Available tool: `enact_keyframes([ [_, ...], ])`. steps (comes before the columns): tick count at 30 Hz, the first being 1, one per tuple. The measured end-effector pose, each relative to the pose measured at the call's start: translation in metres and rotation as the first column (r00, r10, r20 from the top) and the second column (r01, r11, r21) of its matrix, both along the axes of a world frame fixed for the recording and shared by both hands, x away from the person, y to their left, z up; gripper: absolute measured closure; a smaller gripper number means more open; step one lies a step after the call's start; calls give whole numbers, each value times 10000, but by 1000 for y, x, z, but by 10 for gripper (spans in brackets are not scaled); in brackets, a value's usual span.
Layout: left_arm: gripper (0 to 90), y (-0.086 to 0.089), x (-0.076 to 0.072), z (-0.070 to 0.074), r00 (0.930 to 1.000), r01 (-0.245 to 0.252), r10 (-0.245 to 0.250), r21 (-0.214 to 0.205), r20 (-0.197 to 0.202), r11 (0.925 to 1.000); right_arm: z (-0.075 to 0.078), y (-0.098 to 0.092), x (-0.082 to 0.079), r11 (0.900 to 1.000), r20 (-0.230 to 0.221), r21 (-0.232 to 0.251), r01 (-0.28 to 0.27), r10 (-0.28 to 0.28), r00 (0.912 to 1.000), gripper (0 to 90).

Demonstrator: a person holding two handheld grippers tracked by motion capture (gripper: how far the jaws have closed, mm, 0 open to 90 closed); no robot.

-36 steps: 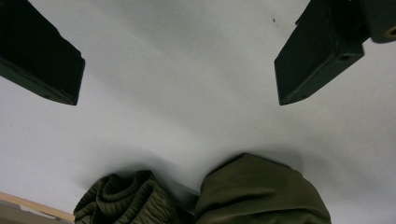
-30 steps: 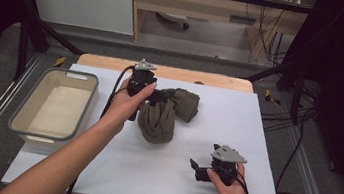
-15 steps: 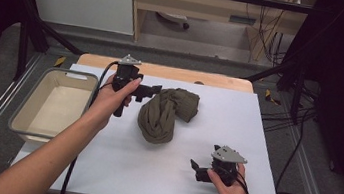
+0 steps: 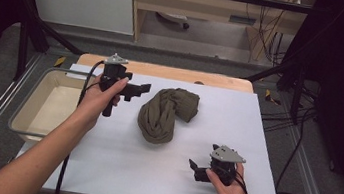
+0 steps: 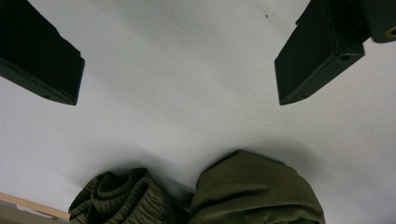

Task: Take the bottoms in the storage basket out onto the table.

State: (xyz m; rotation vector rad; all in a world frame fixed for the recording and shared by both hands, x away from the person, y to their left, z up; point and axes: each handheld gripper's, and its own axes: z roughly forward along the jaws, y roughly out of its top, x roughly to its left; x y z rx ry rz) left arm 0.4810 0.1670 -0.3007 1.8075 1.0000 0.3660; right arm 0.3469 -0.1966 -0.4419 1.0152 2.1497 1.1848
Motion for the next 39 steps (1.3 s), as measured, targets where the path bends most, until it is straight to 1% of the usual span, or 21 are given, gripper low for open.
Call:
enact_keyframes([
  [1,109,3,-1,2,10000,-10,10,-5,55,10000,0,0,0,10000,20,-2,-4,4,10000,23],
  [2,109,6,-2,2,9999,-65,65,21,91,10000,0,0,1,9999,53,-101,-45,46,10000,22],
  [3,109,9,-3,3,9998,-186,186,-18,92,9998,0,0,0,9999,55,-150,-57,58,10000,22],
  [4,109,11,-4,3,9998,-207,207,-18,79,9998,0,-1,0,9999,28,-127,-46,46,10000,21],
  [7,109,18,-8,5,9989,-423,421,80,223,9991,0,-4,2,10000,44,-40,-4,4,10000,22],
  [10,109,25,-10,7,9979,-582,581,49,274,9983,0,-5,2,9999,81,79,62,-62,9999,22],
  [18,109,41,-11,12,9969,-733,732,17,286,9973,0,-3,3,10000,86,49,82,-83,9999,21],
  [23,105,52,-13,16,9952,-903,900,76,394,9959,-1,-2,3,10000,52,-1,70,-70,10000,21],
  [29,103,63,-14,18,9931,-1087,1083,67,457,9940,-1,-3,3,9999,106,79,103,-104,9999,21],
  [32,101,66,-16,18,9930,-1087,1078,166,472,9939,-1,-4,4,9998,99,149,121,-122,9999,21],
  [39,96,76,-18,17,9917,-1222,1219,35,419,9925,-1,-4,4,9999,95,120,112,-113,9999,21],
])
